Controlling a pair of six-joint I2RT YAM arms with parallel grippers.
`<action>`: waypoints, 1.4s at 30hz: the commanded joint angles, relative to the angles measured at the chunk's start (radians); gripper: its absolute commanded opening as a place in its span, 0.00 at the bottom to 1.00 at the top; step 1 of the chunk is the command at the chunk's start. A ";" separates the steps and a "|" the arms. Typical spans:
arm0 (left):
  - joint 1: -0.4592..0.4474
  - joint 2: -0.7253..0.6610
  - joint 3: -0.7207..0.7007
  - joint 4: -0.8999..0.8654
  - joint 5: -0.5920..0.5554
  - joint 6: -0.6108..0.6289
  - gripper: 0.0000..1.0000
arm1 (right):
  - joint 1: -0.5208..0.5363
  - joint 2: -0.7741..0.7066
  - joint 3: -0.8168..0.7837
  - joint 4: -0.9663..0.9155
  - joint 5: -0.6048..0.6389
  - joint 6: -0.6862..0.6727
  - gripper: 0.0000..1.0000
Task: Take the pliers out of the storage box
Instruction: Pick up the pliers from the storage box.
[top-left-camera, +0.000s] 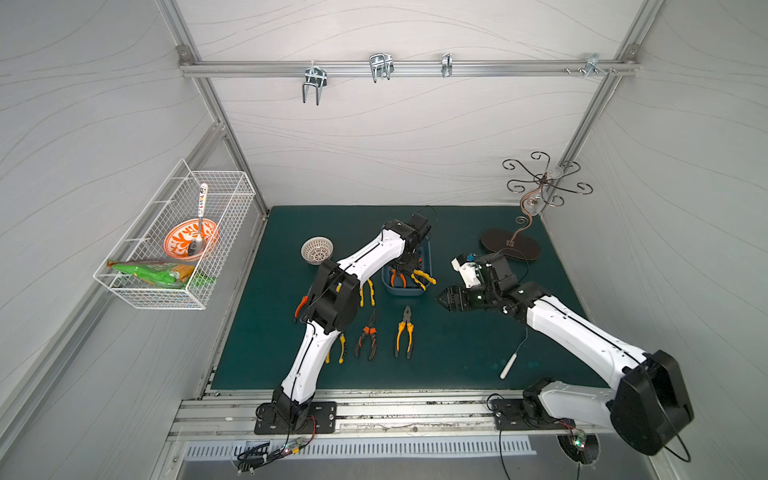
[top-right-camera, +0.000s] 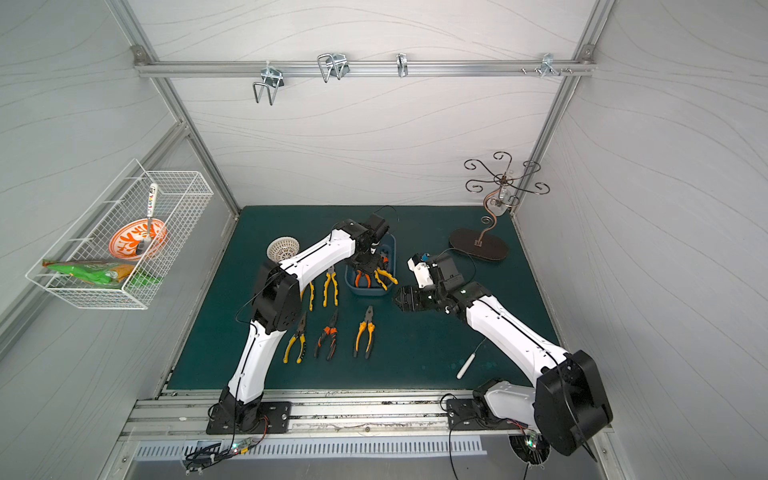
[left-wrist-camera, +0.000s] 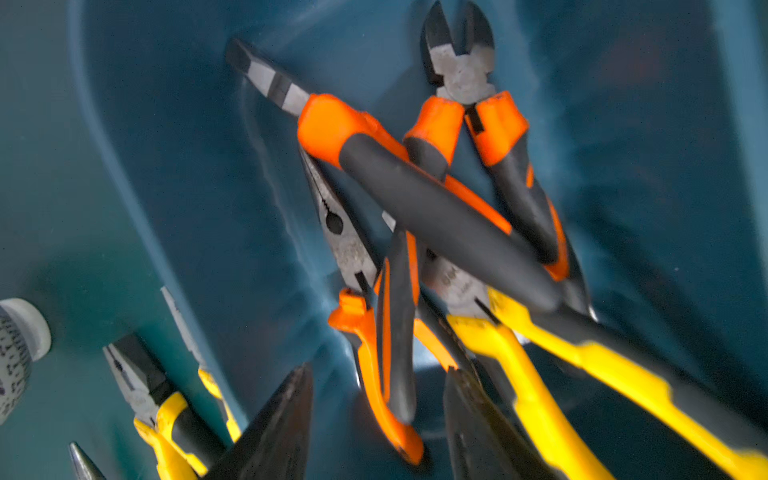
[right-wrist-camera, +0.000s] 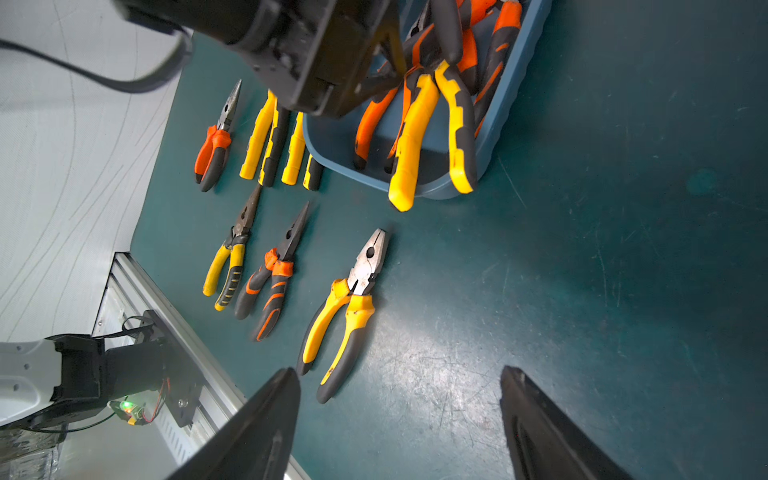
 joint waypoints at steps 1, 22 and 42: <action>0.004 0.060 0.065 -0.023 -0.046 0.045 0.55 | -0.007 -0.012 0.003 -0.003 -0.017 0.002 0.80; 0.006 -0.172 -0.095 0.196 -0.048 -0.001 0.00 | -0.048 -0.049 -0.013 0.031 -0.074 0.062 0.80; 0.085 -0.554 -0.553 0.633 0.299 -0.231 0.00 | -0.149 -0.052 0.013 0.212 -0.260 0.251 0.78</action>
